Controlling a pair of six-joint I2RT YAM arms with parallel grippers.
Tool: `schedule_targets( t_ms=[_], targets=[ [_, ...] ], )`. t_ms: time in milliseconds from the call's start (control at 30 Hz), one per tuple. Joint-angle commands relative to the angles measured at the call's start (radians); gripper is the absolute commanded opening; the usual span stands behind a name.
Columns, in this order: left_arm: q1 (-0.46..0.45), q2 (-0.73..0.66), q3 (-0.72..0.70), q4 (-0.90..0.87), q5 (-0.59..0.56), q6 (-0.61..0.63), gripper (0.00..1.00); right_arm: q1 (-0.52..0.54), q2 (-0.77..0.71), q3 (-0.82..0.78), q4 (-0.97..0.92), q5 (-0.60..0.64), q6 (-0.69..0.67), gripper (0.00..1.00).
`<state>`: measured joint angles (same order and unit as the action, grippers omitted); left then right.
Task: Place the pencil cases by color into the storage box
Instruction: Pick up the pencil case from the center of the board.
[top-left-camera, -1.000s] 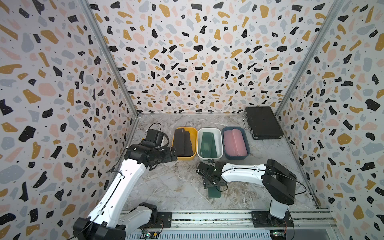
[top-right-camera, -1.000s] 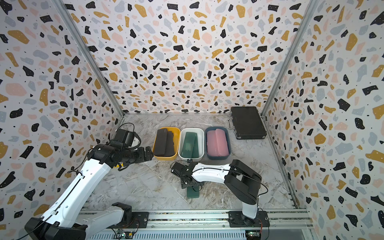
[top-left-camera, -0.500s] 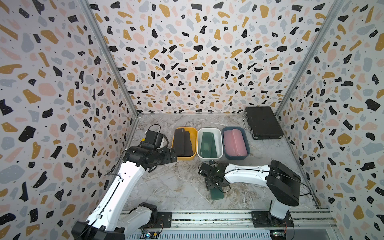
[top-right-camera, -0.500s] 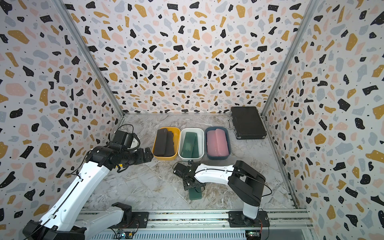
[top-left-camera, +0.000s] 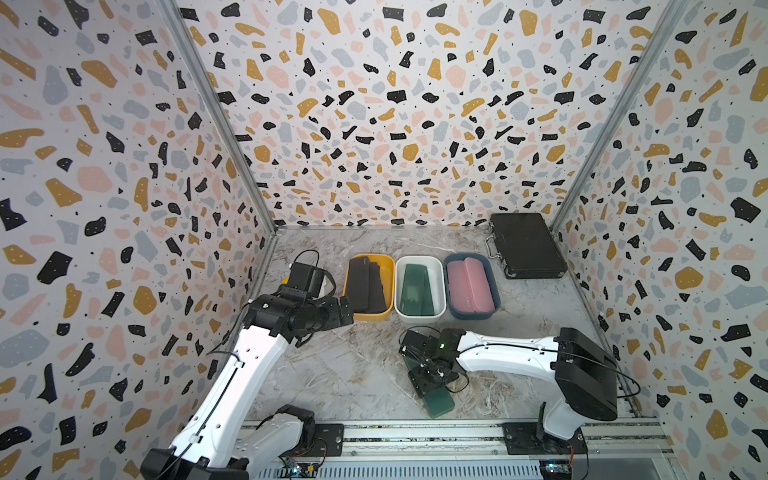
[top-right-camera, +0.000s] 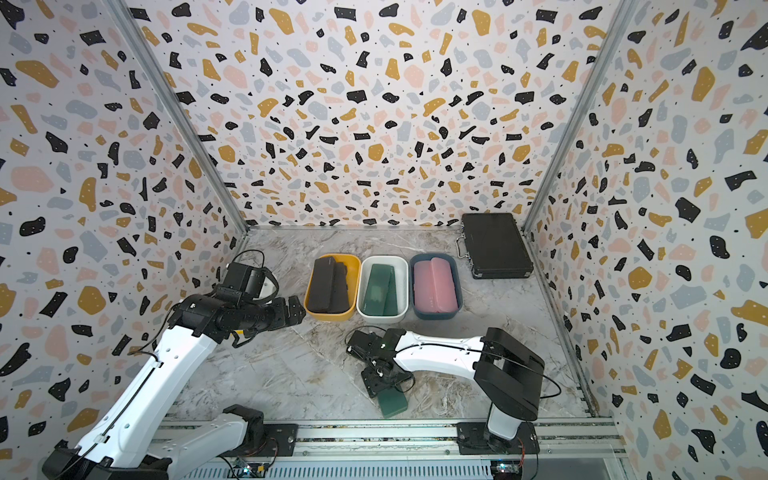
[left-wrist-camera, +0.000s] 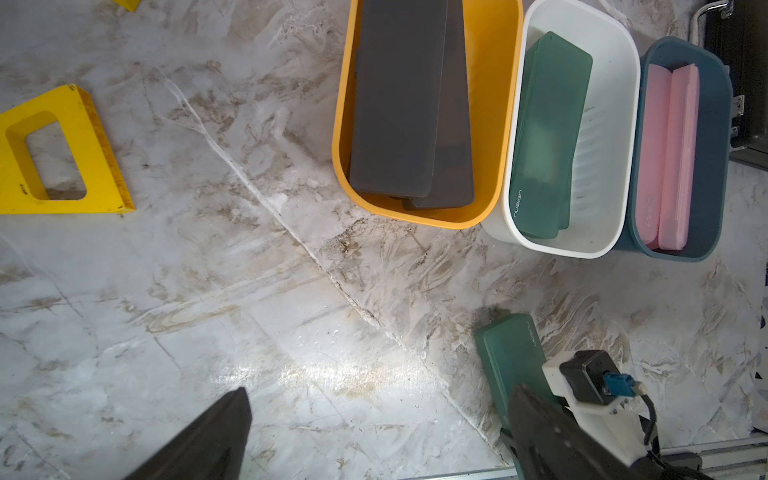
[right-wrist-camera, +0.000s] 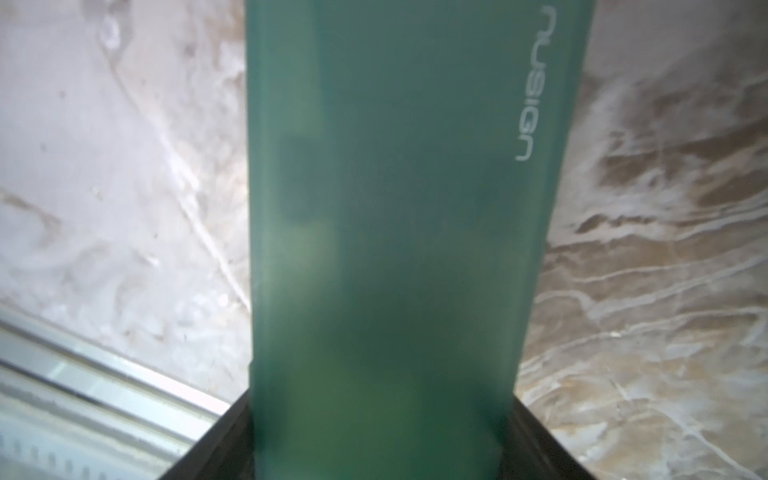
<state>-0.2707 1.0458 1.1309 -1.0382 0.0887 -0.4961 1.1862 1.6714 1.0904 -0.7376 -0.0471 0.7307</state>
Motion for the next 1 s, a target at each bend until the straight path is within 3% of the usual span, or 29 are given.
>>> schedule_targets(
  t_ms=[0,433,767,967],
  targets=[
    [-0.005,-0.021,-0.016,0.000,0.000,-0.020,1.00,0.014,-0.056,0.059,-0.062,-0.026,-0.051,0.59],
    [-0.005,-0.084,-0.097,0.058,0.011,-0.040,1.00,0.005,-0.088,0.254,-0.162,0.067,-0.076,0.59],
    [-0.004,-0.105,-0.143,0.096,0.033,-0.055,1.00,-0.145,-0.040,0.394,-0.171,0.020,-0.164,0.58],
    [-0.006,-0.105,-0.148,0.107,0.028,-0.054,1.00,-0.295,0.024,0.483,-0.169,-0.018,-0.210,0.58]
  ],
)
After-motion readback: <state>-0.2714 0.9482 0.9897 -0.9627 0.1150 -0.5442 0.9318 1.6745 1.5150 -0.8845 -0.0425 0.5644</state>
